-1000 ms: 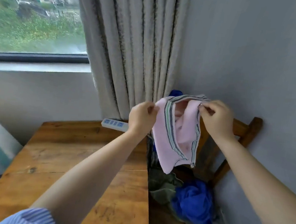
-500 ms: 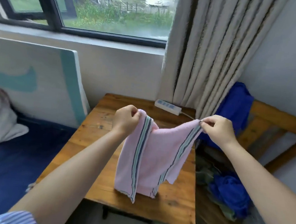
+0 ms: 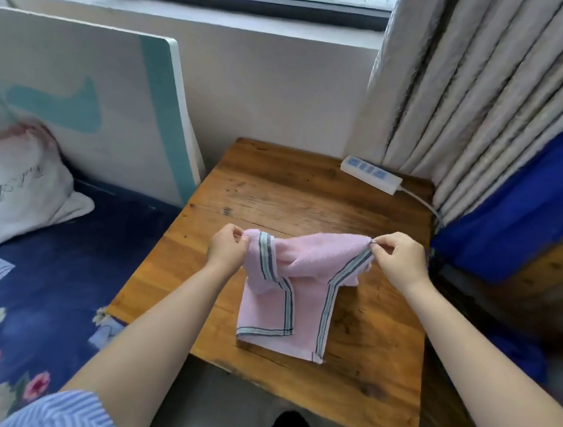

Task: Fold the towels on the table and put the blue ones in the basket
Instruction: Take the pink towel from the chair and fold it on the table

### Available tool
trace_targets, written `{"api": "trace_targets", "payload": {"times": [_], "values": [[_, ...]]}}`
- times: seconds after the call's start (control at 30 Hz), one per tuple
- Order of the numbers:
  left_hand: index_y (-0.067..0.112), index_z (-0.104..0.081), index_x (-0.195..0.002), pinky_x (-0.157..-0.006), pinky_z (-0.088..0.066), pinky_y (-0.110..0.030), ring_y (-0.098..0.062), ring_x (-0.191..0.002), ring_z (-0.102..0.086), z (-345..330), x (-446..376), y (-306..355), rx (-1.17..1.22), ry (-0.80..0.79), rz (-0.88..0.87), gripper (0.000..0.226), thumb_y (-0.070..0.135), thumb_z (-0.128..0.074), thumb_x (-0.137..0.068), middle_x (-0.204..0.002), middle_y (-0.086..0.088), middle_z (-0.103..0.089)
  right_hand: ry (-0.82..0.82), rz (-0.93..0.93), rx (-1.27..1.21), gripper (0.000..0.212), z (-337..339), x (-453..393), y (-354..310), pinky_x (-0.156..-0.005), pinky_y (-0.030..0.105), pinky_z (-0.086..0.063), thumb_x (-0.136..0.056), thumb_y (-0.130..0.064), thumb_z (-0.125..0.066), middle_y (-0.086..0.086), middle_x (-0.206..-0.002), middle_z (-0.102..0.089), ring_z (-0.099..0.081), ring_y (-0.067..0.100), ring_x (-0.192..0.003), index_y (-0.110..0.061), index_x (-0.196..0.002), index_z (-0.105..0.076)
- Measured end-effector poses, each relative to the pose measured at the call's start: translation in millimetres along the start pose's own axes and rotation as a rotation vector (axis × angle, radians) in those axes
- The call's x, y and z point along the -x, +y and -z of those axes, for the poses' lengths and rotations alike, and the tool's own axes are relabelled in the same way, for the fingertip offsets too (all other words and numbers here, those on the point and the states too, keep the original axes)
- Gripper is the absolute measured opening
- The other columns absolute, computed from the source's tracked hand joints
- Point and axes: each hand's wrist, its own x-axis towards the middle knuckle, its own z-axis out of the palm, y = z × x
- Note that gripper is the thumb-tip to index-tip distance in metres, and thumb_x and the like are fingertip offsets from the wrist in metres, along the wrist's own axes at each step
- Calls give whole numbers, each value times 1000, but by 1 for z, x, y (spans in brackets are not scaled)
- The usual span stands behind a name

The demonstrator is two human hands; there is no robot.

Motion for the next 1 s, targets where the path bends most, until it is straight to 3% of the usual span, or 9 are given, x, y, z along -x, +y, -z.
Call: {"api": "trace_targets", "payload": {"times": [0.1, 0.23, 0.4, 0.57, 0.67, 0.77, 0.83, 0.93, 1.0], "values": [[11, -52, -122, -88, -43, -33, -31, -112, -52, -26, -15, -23, -261, -203, 108, 31, 11, -42, -93, -126, -13, -55, -118, -127, 49, 19, -30, -6, 28, -81, 31, -41, -86, -9, -57, 18, -103, -67, -58, 31, -100, 2, -96, -69], [14, -60, -116, -90, -45, -34, -30, -113, -53, -51, -19, -50, -639, -467, 185, 35, 9, -36, -92, -127, -10, -56, -286, -288, 97, 19, -62, 5, 64, -75, 30, -43, -84, -4, -54, 16, -98, -70, -61, 28, -92, 0, -91, -71], [9, -64, -106, -88, -47, -34, -29, -109, -55, -67, -16, -73, -828, -435, 177, 37, 36, -43, -92, -117, -11, -59, -408, -432, 117, 23, -83, 28, 87, -68, 23, -35, -84, -3, -52, 13, -98, -70, -59, 25, -86, -5, -96, -71], [10, -61, -109, -87, -44, -36, -30, -108, -53, -85, -29, -66, -761, -261, 95, 52, 54, -49, -85, -114, -12, -59, -343, -582, -15, 23, -91, 33, 86, -74, 33, -43, -84, -3, -49, 21, -102, -66, -57, 34, -95, 3, -95, -68], [9, -56, -112, -86, -45, -35, -32, -110, -54, -91, -44, -62, -704, -305, 151, 42, 41, -54, -85, -117, -13, -59, -254, -667, -72, 30, -91, 33, 81, -84, 49, -47, -89, -9, -47, 33, -89, -61, -55, 44, -88, 17, -82, -62], [8, -60, -105, -84, -47, -33, -32, -107, -57, -90, -53, -60, -666, -349, 189, 23, 14, -48, -87, -115, -14, -61, -228, -719, -76, 36, -92, 33, 79, -67, 37, -45, -90, -14, -53, 11, -59, -51, -49, 24, -61, -4, -56, -60], [4, -62, -101, -81, -47, -33, -34, -105, -58, -85, -58, -59, -612, -356, 216, 23, 6, -44, -86, -113, -16, -62, -216, -757, -97, 14, -95, 33, 76, -74, 35, -47, -86, -11, -58, 8, -80, -63, -56, 21, -79, -5, -84, -70], [0, -61, -76, -75, -48, -38, -39, -94, -58, -71, -68, -62, -458, -373, 243, 20, 6, -45, -85, -95, -24, -63, -181, -886, -124, 33, -100, 35, 71, -87, 35, -47, -83, -11, -62, 14, -115, -61, -56, 28, -105, -2, -115, -60], [8, -53, -59, -68, -46, -36, -39, -89, -59, -62, -75, -68, -400, -398, 251, 28, 8, -48, -86, -88, -24, -63, -181, -991, -179, 32, -100, 35, 68, -90, 36, -47, -83, -11, -64, 15, -117, -60, -56, 30, -106, -2, -113, -60]]}}
